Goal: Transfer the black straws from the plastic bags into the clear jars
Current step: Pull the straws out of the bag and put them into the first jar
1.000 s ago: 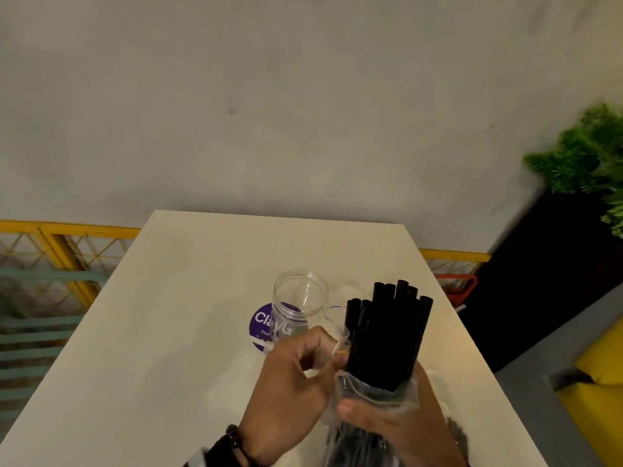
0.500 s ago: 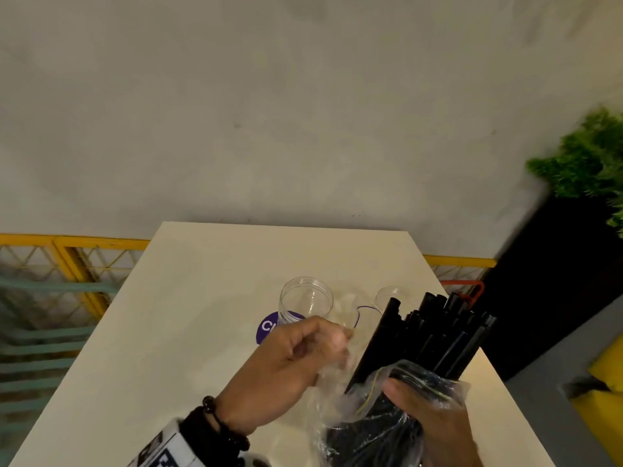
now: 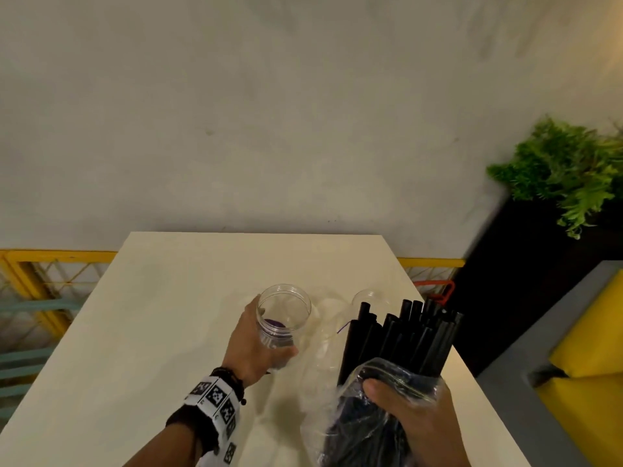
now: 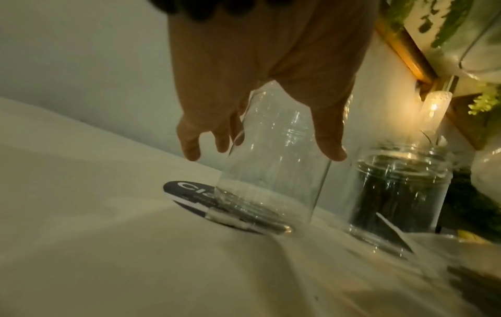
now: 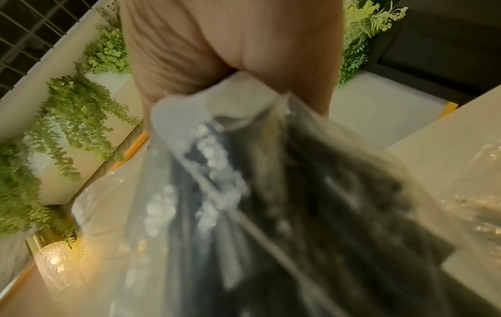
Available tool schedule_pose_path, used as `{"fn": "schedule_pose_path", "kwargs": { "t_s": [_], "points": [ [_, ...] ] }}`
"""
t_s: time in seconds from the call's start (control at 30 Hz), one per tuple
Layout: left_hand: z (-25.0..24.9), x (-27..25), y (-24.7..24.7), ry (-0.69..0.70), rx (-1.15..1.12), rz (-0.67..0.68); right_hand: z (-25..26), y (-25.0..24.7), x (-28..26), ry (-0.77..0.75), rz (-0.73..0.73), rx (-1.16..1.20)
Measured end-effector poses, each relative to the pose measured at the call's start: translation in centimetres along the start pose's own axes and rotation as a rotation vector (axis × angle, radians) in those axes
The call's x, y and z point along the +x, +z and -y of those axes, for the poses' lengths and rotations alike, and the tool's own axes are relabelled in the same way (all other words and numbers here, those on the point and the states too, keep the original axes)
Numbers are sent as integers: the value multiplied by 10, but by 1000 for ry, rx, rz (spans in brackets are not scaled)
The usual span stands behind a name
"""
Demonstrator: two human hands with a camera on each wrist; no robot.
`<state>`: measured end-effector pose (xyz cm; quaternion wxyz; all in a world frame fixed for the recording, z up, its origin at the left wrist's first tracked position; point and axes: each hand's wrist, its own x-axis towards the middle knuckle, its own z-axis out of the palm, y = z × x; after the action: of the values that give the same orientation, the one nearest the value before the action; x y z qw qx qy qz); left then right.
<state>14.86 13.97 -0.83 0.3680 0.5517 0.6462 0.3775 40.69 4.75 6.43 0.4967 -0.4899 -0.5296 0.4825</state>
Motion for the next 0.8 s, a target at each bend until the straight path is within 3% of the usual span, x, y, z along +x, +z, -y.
{"fn": "schedule_pose_path", "kwargs": {
  "t_s": [0.17,0.27,0.37,0.5,0.67,0.73,0.8],
  "points": [
    [-15,-15,-26,191,144,-1,-12,16,10,4,-56,-106],
    [-30,-40,-70,403,230,-22,-1,28,13,3,17,-108],
    [-49,-65,-114,517,408,-102,8,44,16,-16,68,-150],
    [-67,-88,-155,488,533,-260,8,67,19,-18,125,-234],
    [-63,-111,-165,420,615,-262,11,90,24,30,248,-224],
    [-55,-115,-168,363,466,-309,15,94,20,6,284,-241],
    [-50,-119,-175,360,395,-345,19,91,12,-23,226,-244]
  ]
}}
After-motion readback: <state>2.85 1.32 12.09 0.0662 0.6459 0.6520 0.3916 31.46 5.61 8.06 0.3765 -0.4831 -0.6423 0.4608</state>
